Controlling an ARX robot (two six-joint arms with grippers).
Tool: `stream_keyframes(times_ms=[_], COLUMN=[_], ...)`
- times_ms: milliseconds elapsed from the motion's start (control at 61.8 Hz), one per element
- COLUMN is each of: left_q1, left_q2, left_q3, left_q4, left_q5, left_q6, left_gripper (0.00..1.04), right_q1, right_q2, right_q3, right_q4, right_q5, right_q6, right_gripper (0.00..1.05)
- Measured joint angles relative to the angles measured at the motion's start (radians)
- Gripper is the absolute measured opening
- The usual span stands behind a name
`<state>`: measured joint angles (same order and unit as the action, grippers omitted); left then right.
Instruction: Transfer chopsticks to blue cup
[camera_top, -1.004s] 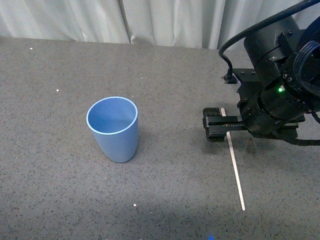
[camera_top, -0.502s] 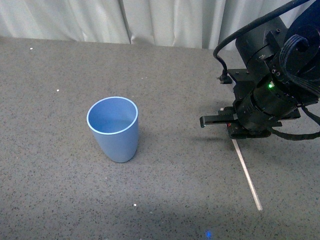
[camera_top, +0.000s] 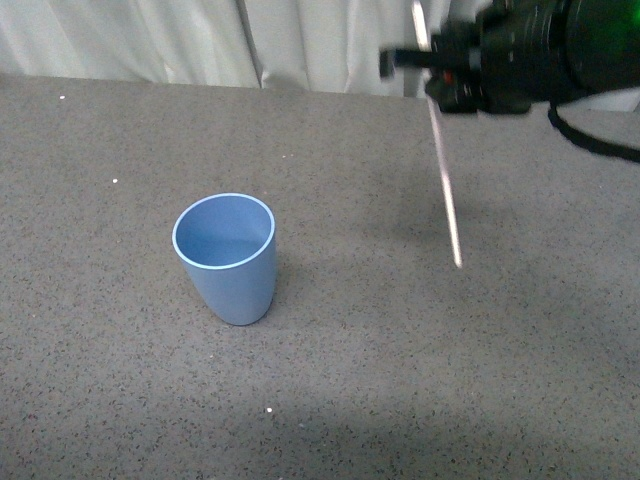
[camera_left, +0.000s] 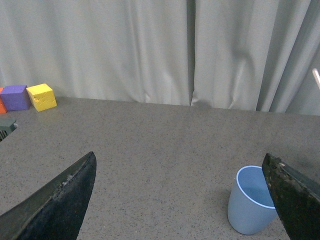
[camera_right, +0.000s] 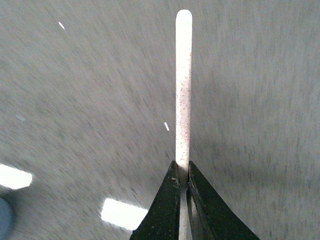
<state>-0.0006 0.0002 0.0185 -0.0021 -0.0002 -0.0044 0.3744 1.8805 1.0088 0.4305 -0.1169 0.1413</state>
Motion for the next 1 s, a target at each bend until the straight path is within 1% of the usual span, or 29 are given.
stream_keyframes(times_ms=[32, 113, 178, 291, 453, 632, 777, 1004], left_q1=[0.000, 0.000, 0.000, 0.000, 0.000, 0.000, 0.000, 0.000], left_q2=[0.000, 0.000, 0.000, 0.000, 0.000, 0.000, 0.000, 0.000], left_q3=[0.000, 0.000, 0.000, 0.000, 0.000, 0.000, 0.000, 0.000], left_q4=[0.000, 0.000, 0.000, 0.000, 0.000, 0.000, 0.000, 0.000], left_q5=[0.000, 0.000, 0.000, 0.000, 0.000, 0.000, 0.000, 0.000], left_q6=[0.000, 0.000, 0.000, 0.000, 0.000, 0.000, 0.000, 0.000], left_gripper=[0.98, 0.98, 0.98, 0.98, 0.98, 0.98, 0.98, 0.98], right_q1=[0.007, 0.047, 0.066, 0.089, 0.124, 0.163, 0.192, 0.220], right_q2=[-0.007, -0.014, -0.003, 0.021, 0.079, 0.154, 0.201, 0.250], right_q3=[-0.004, -0.020, -0.021, -0.021, -0.005, 0.032, 0.056, 0.069], right_q4=[0.038, 0.219, 0.301, 0.415, 0.526, 0.549, 0.529, 0.511], right_q5=[-0.019, -0.091, -0.140, -0.235, -0.298, -0.348, -0.392, -0.383], right_q6=[0.001, -0.009, -0.010, 0.015, 0.069, 0.114, 0.105, 0.051], right_gripper=[0.01, 0.01, 0.01, 0.01, 0.01, 0.01, 0.01, 0.01])
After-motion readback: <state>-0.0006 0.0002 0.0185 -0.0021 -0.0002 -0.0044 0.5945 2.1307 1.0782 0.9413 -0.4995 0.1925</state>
